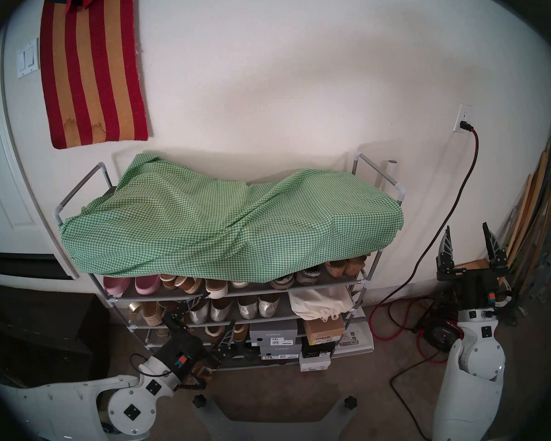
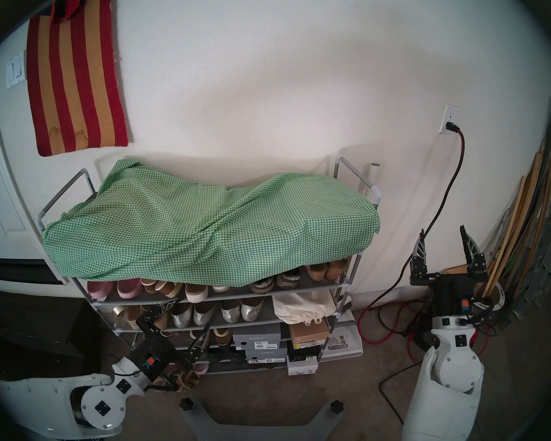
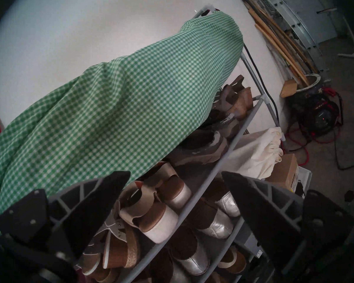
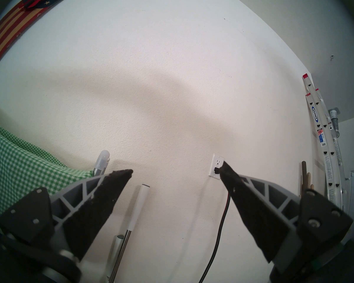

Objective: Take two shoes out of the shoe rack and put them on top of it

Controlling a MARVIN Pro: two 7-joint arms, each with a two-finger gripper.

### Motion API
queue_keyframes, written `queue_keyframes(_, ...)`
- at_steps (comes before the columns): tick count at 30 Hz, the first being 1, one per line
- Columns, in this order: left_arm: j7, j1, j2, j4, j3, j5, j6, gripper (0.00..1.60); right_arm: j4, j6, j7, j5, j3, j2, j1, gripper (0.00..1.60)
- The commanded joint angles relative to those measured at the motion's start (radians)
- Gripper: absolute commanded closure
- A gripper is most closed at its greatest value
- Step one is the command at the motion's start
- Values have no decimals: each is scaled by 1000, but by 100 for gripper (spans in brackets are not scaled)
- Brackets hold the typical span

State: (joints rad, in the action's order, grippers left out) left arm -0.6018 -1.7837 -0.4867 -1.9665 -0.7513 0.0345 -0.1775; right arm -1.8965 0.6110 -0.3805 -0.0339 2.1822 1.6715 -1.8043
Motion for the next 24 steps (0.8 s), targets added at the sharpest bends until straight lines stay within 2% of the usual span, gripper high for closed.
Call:
queue_keyframes(1, 38, 52, -80, -10, 21, 63, 52, 0, 0, 0, 1, 0, -2, -2, -1, 0)
queue_keyframes(8, 103, 112, -132, -14, 56, 155, 117, 0, 0, 0, 0, 0, -1, -2, -1, 0)
queue_keyframes(14, 159, 156, -172, -23, 76, 200, 169, 0, 0, 0, 0, 0, -1, -2, -1, 0)
queue_keyframes(24, 285, 243, -252, 13, 117, 254, 260, 0, 0, 0, 0, 0, -1, -2, -1, 0)
